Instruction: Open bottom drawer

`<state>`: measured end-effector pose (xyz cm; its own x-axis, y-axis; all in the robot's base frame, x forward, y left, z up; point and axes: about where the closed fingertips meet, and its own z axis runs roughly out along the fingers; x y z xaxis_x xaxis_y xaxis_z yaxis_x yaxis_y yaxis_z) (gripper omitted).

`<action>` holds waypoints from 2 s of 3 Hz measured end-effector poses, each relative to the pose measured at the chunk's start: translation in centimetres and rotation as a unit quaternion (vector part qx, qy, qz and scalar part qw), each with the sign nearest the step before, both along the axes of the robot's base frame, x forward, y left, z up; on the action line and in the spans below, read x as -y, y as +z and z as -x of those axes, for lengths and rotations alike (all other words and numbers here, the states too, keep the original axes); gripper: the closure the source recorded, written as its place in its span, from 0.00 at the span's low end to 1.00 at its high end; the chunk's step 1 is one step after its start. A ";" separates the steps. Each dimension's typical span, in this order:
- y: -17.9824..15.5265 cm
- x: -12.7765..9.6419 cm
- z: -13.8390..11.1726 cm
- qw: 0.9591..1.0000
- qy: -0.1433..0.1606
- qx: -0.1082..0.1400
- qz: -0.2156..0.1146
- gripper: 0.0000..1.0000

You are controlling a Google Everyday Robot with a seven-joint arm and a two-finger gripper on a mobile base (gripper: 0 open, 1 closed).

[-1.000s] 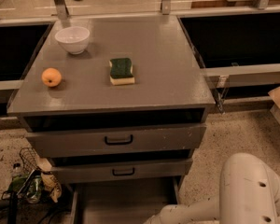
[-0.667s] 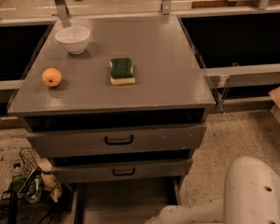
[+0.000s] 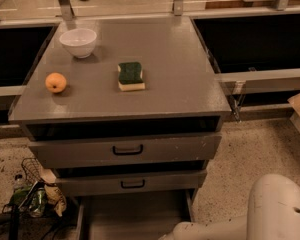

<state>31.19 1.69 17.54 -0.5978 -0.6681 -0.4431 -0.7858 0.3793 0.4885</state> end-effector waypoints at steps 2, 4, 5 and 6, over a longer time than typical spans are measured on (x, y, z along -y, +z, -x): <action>0.3 0.0 1.2 1.000 0.016 -0.003 -0.015 1.00; 0.2 0.7 1.8 1.000 -0.001 -0.006 -0.010 1.00; 0.1 0.6 2.4 1.000 -0.007 -0.004 -0.007 1.00; 0.1 0.6 2.4 1.000 -0.007 -0.005 -0.007 1.00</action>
Offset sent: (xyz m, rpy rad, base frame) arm -0.0573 -0.0029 0.0256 0.1226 -0.0174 0.1718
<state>28.75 1.11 17.68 -0.6114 -0.6533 -0.4465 -0.7758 0.3838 0.5008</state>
